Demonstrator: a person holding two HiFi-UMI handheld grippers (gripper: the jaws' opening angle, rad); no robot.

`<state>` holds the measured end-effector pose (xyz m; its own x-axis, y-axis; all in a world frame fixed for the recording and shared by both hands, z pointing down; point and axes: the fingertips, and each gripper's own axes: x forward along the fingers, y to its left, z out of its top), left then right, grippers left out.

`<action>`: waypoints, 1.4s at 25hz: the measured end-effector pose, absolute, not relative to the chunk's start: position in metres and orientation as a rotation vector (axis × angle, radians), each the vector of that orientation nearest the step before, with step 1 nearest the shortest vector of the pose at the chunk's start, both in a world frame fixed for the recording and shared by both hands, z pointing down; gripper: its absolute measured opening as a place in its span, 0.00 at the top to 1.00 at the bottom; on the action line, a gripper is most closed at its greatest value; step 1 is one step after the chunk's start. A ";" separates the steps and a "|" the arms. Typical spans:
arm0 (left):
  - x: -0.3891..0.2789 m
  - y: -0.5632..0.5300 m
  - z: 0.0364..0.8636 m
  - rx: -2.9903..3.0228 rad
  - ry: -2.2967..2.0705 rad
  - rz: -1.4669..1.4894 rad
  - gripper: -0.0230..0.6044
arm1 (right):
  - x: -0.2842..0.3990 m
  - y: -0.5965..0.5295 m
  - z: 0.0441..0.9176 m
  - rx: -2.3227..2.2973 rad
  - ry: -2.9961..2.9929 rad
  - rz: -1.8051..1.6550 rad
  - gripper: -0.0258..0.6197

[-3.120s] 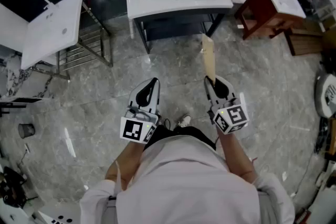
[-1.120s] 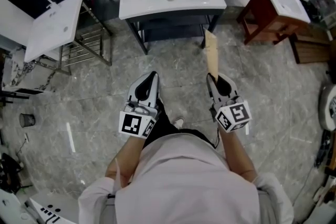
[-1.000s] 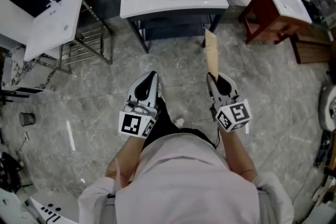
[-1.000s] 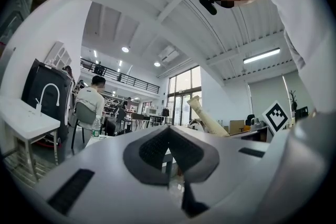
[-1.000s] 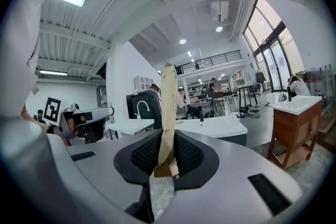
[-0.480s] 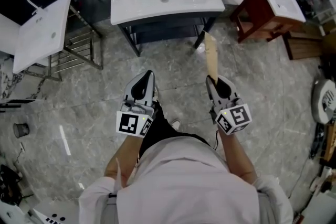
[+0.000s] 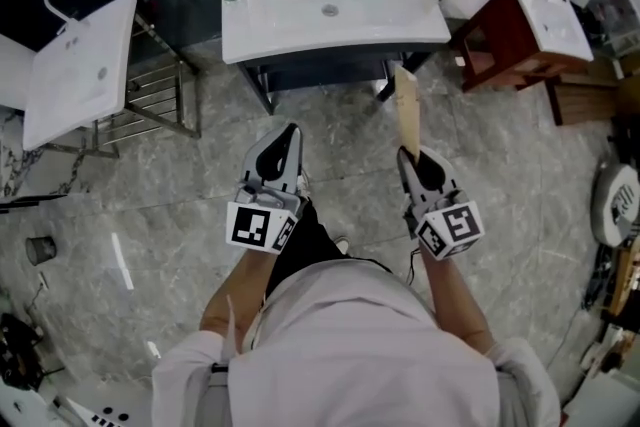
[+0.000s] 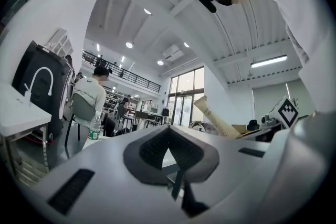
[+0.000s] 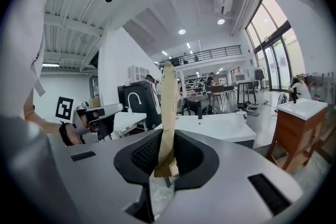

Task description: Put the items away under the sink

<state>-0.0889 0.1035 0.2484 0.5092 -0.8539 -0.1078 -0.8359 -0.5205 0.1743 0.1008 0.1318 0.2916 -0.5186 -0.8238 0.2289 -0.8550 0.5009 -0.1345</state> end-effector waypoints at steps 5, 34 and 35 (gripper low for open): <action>-0.108 0.069 0.251 2.630 -1.501 -0.273 0.96 | 0.082 0.103 0.296 1.448 -2.602 0.366 0.85; -0.172 -0.062 0.265 2.573 -1.455 -0.371 0.96 | 0.011 -0.016 0.290 1.392 -2.553 0.367 0.85; -0.171 -0.064 0.265 2.576 -1.450 -0.371 0.96 | 0.011 -0.018 0.290 1.398 -2.553 0.366 0.85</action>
